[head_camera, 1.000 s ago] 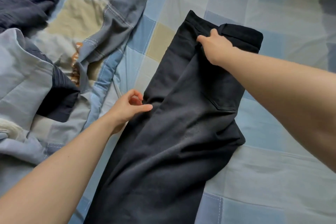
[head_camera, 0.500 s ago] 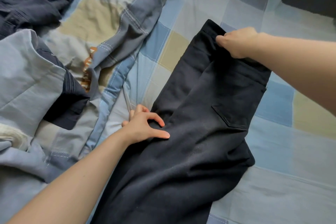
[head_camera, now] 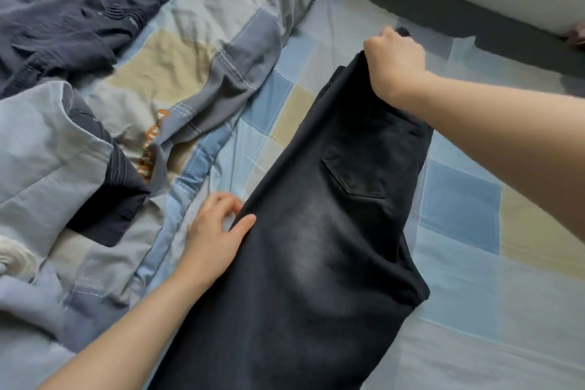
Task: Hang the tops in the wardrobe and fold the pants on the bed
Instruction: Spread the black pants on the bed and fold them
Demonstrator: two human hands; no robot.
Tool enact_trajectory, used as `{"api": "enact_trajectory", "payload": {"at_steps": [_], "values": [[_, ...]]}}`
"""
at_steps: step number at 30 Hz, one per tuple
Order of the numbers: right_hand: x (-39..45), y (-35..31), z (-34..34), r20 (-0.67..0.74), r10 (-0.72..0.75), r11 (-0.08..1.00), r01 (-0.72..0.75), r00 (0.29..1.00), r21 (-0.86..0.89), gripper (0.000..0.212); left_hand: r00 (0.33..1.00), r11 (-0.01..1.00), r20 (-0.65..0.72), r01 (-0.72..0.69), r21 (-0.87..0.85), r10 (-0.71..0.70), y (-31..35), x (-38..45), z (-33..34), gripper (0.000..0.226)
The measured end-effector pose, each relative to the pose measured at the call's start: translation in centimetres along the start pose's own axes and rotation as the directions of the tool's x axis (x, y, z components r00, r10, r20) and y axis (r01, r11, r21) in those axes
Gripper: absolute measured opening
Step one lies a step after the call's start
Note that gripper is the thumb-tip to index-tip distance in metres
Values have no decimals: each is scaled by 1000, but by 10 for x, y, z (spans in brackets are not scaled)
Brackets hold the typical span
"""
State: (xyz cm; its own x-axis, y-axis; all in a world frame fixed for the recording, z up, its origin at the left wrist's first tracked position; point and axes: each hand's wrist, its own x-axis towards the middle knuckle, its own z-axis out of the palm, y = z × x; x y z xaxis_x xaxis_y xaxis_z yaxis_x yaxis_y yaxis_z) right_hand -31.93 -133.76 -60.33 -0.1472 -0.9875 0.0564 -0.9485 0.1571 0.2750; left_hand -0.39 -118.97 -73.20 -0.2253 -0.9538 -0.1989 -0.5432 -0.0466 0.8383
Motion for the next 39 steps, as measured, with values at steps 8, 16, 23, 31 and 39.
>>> {"api": "enact_trajectory", "payload": {"at_steps": [8,16,23,31,39], "values": [[17,-27,44,130,30,992,-46,991,117,20,972,941,197,-184,285,131,-38,3,12,28],[42,-40,72,68,-166,756,82,984,650,77,965,808,103,-258,530,241,-51,-7,24,63],[-41,54,100,-15,611,624,-471,791,624,57,953,758,107,-290,584,282,-51,-7,23,62],[-89,50,120,738,316,-328,-661,596,675,48,942,715,102,-310,627,319,-51,-9,26,68],[-82,95,133,483,619,-244,-433,619,868,18,929,698,86,-329,636,359,-53,-7,27,64]]}}
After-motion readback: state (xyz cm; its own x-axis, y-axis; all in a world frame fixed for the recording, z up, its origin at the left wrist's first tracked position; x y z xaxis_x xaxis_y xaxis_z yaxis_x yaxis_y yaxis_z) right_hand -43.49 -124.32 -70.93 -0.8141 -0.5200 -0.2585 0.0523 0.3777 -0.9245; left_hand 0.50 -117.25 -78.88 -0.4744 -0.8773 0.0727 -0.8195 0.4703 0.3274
